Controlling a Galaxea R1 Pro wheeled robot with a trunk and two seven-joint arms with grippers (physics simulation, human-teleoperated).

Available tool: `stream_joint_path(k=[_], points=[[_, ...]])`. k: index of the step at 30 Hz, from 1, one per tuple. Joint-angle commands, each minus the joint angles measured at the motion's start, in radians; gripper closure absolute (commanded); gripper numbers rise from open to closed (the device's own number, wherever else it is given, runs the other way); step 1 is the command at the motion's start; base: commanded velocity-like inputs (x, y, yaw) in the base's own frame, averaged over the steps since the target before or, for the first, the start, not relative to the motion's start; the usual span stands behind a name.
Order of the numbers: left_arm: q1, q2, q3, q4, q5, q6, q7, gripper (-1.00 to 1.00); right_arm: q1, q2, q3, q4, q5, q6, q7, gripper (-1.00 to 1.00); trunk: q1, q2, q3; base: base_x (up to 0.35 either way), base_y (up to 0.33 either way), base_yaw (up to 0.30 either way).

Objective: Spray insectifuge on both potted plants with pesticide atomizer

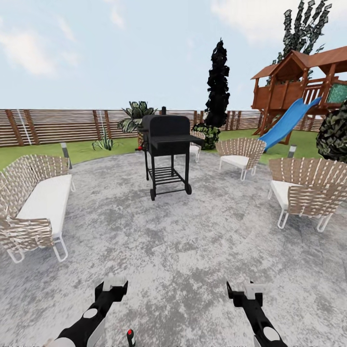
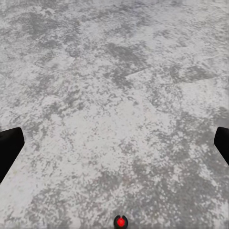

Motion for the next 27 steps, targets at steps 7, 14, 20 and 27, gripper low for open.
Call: stream_joint_path(k=[7,14,20,27], points=[[-0.001,0.0,0.002,0.006,-0.002,-0.003,0.001,-1.0,-0.001,0.0,-0.004,0.001,0.0,-0.003,-0.002,-1.0,0.027,-0.05,-0.033,0.0,0.0,0.0],[-0.001,0.002,0.001,0.008,-0.003,-0.003,0.001,-1.0,-0.001,0.0,-0.004,0.001,0.0,-0.003,-0.002,-1.0,0.054,-0.099,-0.067,0.0,0.0,0.0],[-0.001,0.003,0.001,0.008,-0.003,-0.003,0.001,-1.0,-0.001,0.0,-0.004,0.001,0.0,-0.003,-0.002,-1.0,0.077,-0.141,-0.095,0.0,0.0,0.0],[-0.001,0.003,0.001,0.008,-0.003,-0.003,0.001,-1.0,-0.001,0.0,-0.004,0.001,0.0,-0.003,-0.002,-1.0,0.104,-0.19,-0.128,0.0,0.0,0.0]])
